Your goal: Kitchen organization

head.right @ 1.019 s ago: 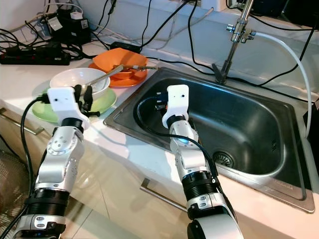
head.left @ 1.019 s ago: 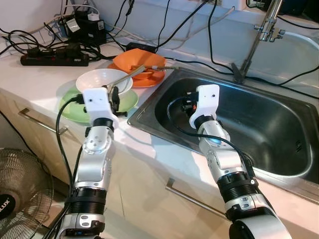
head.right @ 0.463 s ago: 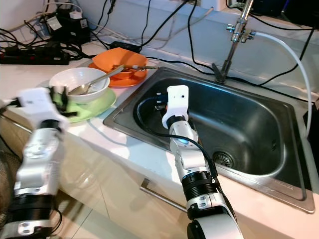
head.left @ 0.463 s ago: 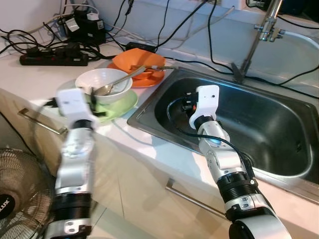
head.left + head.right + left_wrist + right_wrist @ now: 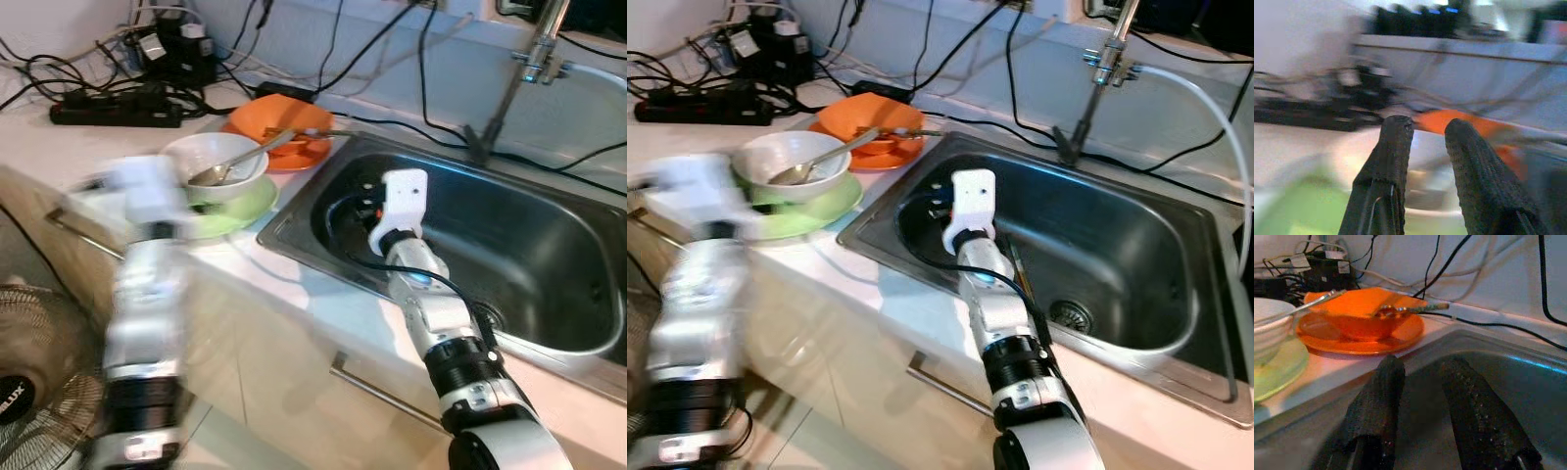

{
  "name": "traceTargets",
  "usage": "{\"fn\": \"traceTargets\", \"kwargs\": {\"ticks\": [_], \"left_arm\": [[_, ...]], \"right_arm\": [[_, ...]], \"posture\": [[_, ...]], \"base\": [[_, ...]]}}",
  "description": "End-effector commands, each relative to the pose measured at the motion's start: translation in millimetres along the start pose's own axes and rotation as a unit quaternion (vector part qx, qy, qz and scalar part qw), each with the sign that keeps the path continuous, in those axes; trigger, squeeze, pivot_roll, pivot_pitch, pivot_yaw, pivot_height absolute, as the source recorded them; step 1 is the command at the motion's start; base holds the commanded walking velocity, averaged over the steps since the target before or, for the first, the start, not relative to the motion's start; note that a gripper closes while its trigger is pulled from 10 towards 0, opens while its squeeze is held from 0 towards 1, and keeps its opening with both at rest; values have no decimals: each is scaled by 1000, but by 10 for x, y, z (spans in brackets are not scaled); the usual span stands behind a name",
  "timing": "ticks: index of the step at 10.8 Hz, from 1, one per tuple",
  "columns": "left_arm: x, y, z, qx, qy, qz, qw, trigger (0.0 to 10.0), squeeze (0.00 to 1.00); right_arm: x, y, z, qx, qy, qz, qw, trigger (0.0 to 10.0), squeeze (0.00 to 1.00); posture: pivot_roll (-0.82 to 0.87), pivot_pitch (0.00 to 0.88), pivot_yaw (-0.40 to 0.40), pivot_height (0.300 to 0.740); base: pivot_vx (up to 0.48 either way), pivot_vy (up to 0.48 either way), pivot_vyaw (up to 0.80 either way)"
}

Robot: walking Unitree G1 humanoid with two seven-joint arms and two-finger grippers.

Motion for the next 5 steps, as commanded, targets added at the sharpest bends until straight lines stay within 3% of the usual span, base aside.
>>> {"fn": "traceTargets", "kwargs": {"ticks": [1, 2, 5], "left_arm": [[129, 8, -92, -24, -7, -29, 999, 10000, 0], [204, -7, -179, -43, -24, -42, 998, 10000, 0], [224, -5, -310, -64, -26, -45, 997, 10000, 0]], "right_arm": [[61, 10, 39, 7, 0, -6, 1000, 10000, 0], [92, 4, 30, 7, -1, -11, 1000, 10000, 0], [98, 7, 24, 6, -1, -14, 1000, 10000, 0]], "posture": [[238, 7, -60, 740], [233, 6, -57, 740], [234, 8, -55, 740]], "base": [[0, 0, 0], [0, 0, 0], [0, 0, 0]]}}
Point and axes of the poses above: a point about 5 cm out from each wrist's last joint towards the gripper, its own y axis pointing out of the wrist towards the gripper, its own z axis along the axis of the wrist's last joint, x = y × z, the point moved 4 cm from there along y, pointing out of the wrist towards the gripper, and after that the axes turned 13 degrees about -y, right-handed, at the moved point
